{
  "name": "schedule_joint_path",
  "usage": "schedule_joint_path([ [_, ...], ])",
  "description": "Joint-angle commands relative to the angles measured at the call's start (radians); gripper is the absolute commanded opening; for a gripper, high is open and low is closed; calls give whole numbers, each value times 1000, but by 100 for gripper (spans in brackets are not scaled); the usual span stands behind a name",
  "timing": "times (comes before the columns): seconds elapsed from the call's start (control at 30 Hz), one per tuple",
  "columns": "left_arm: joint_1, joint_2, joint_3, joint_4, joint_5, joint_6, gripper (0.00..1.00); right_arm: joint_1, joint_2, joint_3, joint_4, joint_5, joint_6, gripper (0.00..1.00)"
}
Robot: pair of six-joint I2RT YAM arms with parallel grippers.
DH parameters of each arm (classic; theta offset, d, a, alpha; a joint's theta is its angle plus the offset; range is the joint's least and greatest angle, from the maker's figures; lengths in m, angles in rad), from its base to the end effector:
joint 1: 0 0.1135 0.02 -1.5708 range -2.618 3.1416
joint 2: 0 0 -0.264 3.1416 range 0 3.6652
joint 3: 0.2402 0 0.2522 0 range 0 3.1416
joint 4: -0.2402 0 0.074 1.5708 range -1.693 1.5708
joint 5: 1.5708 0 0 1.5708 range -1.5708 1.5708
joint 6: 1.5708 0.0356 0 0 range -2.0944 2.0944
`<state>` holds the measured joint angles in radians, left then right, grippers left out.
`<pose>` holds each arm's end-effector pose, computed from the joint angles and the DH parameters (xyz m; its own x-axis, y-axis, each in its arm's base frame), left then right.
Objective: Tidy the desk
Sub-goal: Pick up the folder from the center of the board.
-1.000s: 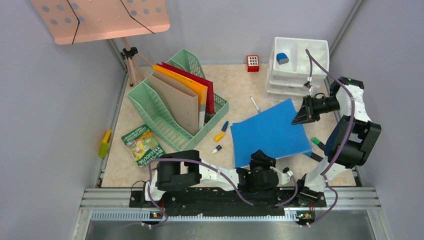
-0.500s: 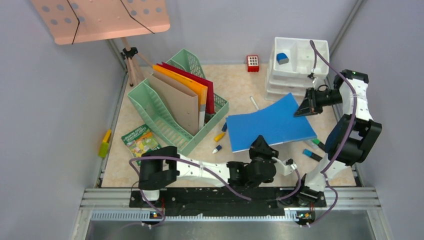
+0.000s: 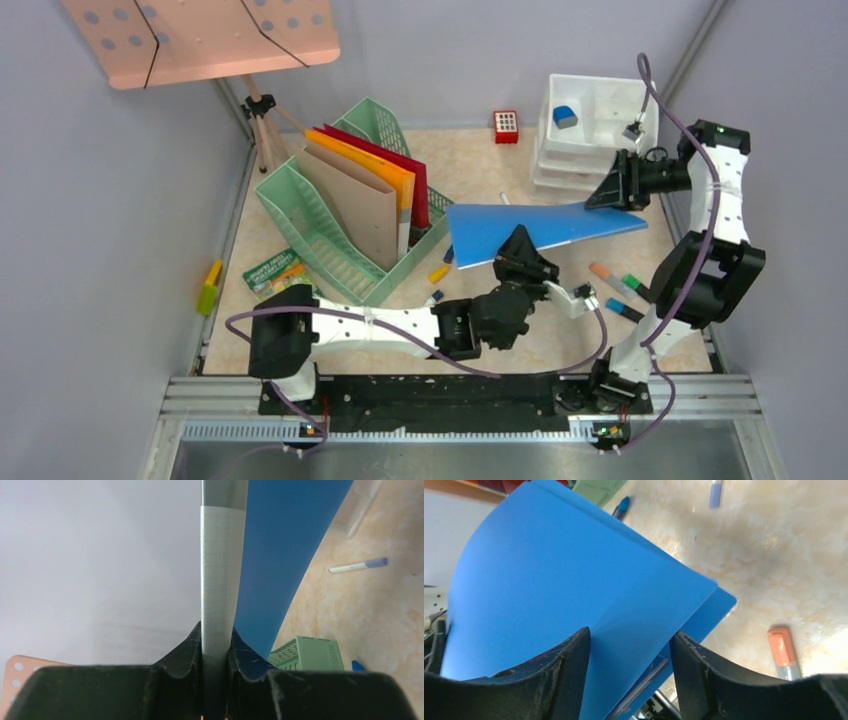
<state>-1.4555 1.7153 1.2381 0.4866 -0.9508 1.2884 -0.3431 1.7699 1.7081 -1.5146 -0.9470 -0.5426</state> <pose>0.0745 -0.3919 0.3164 0.4647 0.8380 -0.2860 0.1337 0.2529 0.9582 0.3110 -0.0804 0.3222 -0.9101 0.0048 -0.4143 -0.3143 0.6435 0.6980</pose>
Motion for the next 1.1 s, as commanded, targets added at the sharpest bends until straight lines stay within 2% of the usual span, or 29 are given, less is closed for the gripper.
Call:
schedule_joint_path([
  [0.0, 34, -126, 125, 185, 16, 1, 0, -8, -3, 154, 46, 8, 81, 60],
  [0.17, 104, -149, 263, -60, 21, -171, 0, -60, -8, 284, 134, 61, 199, 66],
  [0.3, 193, -134, 469, -388, 80, -418, 0, -142, 18, 335, 166, -63, 238, 67],
  [0.37, 239, -105, 562, -516, 123, -490, 0, -176, 16, 338, 197, -132, 260, 69],
  [0.47, 271, -48, 661, -518, 147, -471, 0, -198, -24, 301, 301, -190, 328, 71],
  [0.63, 284, 58, 838, -541, 135, -428, 0, -215, -142, 143, 600, -224, 528, 73],
  [0.73, 288, 88, 865, -498, 123, -384, 0, -215, -196, 72, 737, -288, 640, 73],
  [0.8, 288, 109, 867, -449, 116, -344, 0, -215, -263, -16, 972, -344, 779, 73],
  [0.83, 288, 117, 864, -434, 110, -328, 0, -215, -307, -100, 1133, -369, 903, 73],
  [0.9, 288, 145, 861, -401, 93, -278, 0, -216, -395, -261, 1624, -394, 1246, 75],
  [0.93, 288, 162, 858, -372, 80, -244, 0, -215, -427, -322, 1829, -389, 1411, 76],
  [0.97, 288, 180, 855, -342, 70, -203, 0, -212, -448, -352, 1966, -379, 1548, 78],
  [1.07, 287, 228, 850, -236, 47, -95, 0, -177, -475, -358, 2058, -342, 1632, 79],
])
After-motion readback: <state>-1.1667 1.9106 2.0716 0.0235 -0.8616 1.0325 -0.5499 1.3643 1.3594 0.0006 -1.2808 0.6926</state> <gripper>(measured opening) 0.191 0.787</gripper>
